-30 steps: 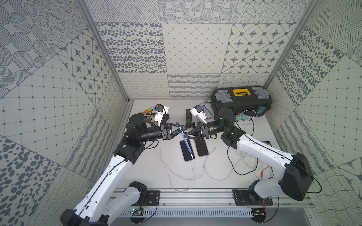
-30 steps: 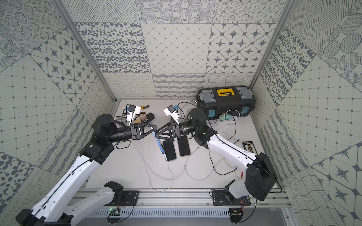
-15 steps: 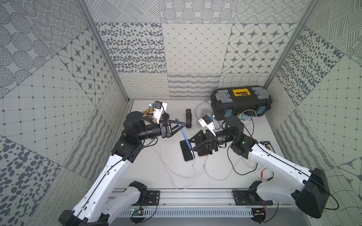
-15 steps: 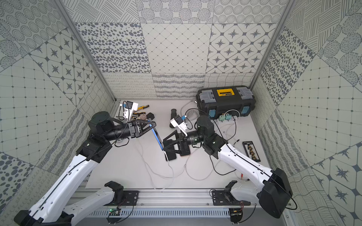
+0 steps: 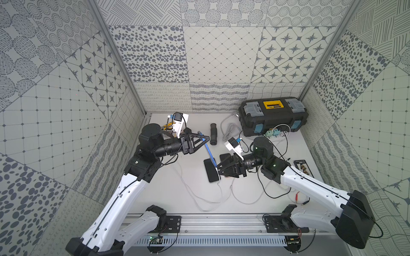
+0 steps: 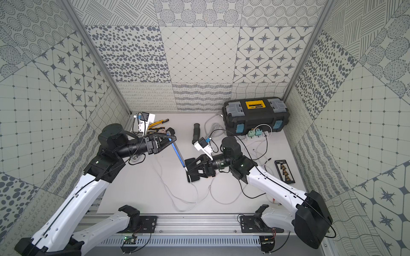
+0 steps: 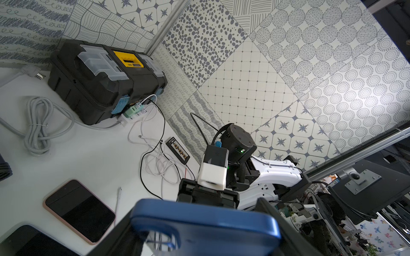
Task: Unplug the charging cable from the phone
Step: Pick up the phone at the center of the board, then remove the charging cable from the phone.
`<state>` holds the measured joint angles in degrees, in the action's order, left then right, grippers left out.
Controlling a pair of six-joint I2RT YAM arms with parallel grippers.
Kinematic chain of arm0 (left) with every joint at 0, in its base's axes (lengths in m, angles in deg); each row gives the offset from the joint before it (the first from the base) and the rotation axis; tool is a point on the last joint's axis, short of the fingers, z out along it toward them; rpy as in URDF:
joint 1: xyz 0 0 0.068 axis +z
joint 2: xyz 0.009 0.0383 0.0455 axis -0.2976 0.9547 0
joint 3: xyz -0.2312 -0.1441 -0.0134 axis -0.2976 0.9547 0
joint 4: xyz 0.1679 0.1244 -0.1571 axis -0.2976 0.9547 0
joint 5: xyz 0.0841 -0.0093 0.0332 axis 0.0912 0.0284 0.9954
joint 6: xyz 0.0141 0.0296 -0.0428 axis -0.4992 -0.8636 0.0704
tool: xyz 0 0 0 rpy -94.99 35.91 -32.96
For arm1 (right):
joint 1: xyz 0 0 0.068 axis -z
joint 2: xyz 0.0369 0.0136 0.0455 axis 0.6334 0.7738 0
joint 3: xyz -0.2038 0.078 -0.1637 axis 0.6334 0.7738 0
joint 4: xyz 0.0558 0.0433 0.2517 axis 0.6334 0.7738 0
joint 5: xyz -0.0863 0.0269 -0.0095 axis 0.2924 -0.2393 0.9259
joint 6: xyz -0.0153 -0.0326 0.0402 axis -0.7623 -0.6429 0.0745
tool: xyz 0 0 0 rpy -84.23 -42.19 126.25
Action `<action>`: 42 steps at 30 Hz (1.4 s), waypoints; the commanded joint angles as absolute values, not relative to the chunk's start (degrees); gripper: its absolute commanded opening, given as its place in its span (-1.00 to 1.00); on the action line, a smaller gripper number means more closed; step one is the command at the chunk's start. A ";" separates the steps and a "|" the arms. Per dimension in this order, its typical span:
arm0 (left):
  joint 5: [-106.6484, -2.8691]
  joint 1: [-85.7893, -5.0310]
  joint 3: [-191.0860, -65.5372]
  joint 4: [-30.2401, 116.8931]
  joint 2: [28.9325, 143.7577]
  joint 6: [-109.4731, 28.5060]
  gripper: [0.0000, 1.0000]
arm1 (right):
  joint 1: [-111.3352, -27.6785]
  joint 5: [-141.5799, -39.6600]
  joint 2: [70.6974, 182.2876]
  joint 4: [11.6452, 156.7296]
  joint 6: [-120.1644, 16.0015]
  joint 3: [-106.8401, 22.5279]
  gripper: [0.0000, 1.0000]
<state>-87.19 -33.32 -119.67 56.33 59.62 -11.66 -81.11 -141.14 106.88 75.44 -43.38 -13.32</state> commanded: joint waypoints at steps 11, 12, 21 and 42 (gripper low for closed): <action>-85.14 -33.13 -121.98 56.82 60.22 -16.07 -1.00 | -82.62 -141.93 106.90 67.12 -41.01 -9.67 -0.41; -85.01 -33.13 -122.07 56.90 60.21 -16.31 -1.00 | -82.78 -141.86 106.96 67.12 -41.01 -9.50 -0.42; -84.46 -33.13 -122.53 57.26 60.35 -16.67 -1.00 | -83.37 -141.17 107.15 67.01 -41.14 -8.83 -0.71; -84.23 -32.81 -124.35 58.41 60.65 -17.28 -1.00 | -83.34 -140.58 105.85 70.41 -44.37 -7.45 -1.00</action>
